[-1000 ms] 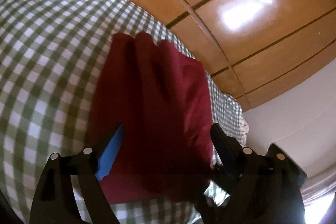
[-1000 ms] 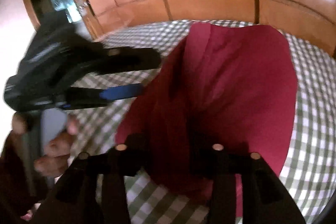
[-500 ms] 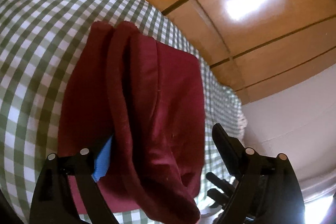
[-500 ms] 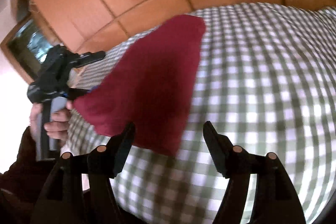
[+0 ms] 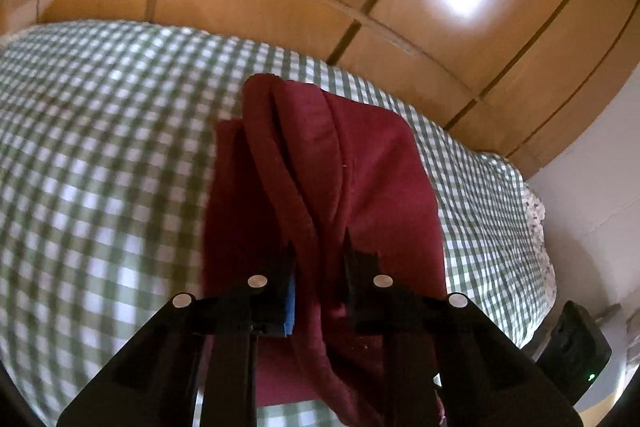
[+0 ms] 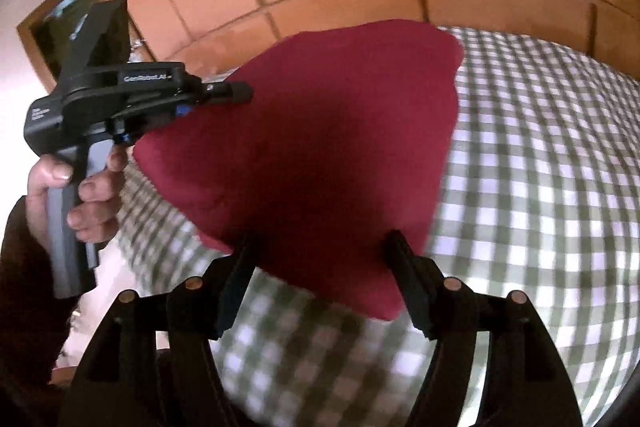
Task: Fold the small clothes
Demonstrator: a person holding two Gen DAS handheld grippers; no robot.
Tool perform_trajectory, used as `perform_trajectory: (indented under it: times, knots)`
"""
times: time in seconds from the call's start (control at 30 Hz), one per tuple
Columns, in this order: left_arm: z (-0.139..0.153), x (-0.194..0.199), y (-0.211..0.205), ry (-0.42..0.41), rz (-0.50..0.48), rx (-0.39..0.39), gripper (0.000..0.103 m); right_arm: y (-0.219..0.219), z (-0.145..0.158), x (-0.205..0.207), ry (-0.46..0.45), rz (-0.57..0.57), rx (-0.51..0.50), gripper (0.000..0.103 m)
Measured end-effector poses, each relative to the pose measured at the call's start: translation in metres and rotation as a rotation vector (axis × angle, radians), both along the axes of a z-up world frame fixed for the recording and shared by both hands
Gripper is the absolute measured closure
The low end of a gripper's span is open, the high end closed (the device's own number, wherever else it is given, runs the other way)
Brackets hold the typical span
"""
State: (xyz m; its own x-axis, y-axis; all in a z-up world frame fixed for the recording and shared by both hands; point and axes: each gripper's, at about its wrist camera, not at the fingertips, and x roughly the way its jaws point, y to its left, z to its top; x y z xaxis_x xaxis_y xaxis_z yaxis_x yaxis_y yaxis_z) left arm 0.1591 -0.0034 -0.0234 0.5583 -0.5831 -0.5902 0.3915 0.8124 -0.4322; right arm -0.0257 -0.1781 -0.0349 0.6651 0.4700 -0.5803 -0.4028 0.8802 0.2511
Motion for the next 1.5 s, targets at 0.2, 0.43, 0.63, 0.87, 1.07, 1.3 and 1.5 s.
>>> perform_trajectory:
  times: [0.2,0.43,0.63,0.87,1.07,1.3,1.5]
  knots:
    - [-0.047,0.018,0.011,0.057,0.071,0.158,0.086,0.044,-0.018,0.011,-0.007,0.011,-0.101,0.025]
    - [-0.045,0.008,0.021,0.045,0.110,0.145,0.076,0.042,-0.016,0.006,-0.001,0.073,-0.113,0.022]
    - [-0.006,-0.019,0.026,-0.013,0.095,0.016,0.076,-0.017,-0.001,0.001,0.037,-0.026,0.019,0.024]
    - [0.001,-0.057,-0.011,-0.105,0.005,0.056,0.061,-0.036,0.001,0.012,0.039,-0.149,0.023,0.027]
    - [-0.049,-0.058,-0.003,-0.127,0.151,0.361,0.060,-0.005,-0.022,0.027,0.048,-0.090,-0.073,0.030]
    - [-0.076,-0.056,0.036,-0.027,0.162,0.222,0.052,-0.014,-0.051,0.031,0.093,-0.090,-0.007,0.030]
    - [-0.058,-0.069,0.043,-0.047,0.188,0.164,0.052,-0.030,-0.030,0.012,0.091,-0.088,-0.013,0.029]
